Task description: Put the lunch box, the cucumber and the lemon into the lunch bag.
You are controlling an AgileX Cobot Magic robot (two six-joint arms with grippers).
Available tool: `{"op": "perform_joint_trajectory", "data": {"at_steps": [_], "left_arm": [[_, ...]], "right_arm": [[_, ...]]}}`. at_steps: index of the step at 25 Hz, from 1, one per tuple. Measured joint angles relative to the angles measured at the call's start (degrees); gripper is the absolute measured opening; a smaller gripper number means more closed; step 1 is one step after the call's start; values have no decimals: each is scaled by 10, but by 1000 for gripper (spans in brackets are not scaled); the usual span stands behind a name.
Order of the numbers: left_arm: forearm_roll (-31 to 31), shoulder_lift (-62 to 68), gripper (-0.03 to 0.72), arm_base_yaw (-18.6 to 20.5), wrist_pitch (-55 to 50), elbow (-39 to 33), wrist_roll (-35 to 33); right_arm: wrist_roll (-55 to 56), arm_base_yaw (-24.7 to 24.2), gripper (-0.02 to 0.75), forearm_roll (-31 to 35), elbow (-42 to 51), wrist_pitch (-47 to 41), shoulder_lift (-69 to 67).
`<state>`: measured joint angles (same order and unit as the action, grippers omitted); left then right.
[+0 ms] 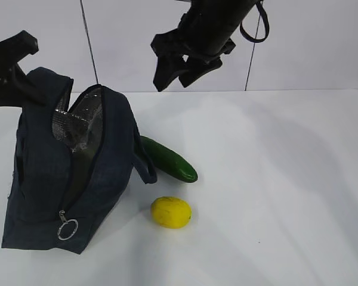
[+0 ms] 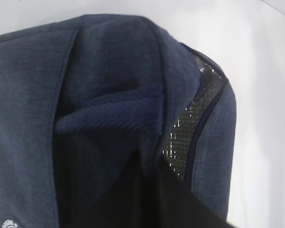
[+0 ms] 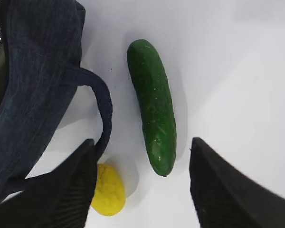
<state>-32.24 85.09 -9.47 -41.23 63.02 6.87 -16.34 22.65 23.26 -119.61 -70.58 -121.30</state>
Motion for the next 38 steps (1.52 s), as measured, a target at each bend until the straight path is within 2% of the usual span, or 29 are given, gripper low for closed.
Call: {"op": "perform_joint_trajectory", "data": {"at_steps": [4, 16, 31, 38], "left_arm": [[1, 0, -7, 0, -1, 0, 0], [1, 0, -7, 0, -3, 0, 0], [35, 0, -7, 40, -20, 0, 0], [43, 17, -7, 40, -23, 0, 0]], "right_arm": [[0, 0, 469, -58, 0, -4, 0], [-39, 0, 468, -91, 1, -4, -25], [-185, 0, 465, -27, 5, -3, -116], [-220, 0, 547, -17, 5, 0, -143]]}}
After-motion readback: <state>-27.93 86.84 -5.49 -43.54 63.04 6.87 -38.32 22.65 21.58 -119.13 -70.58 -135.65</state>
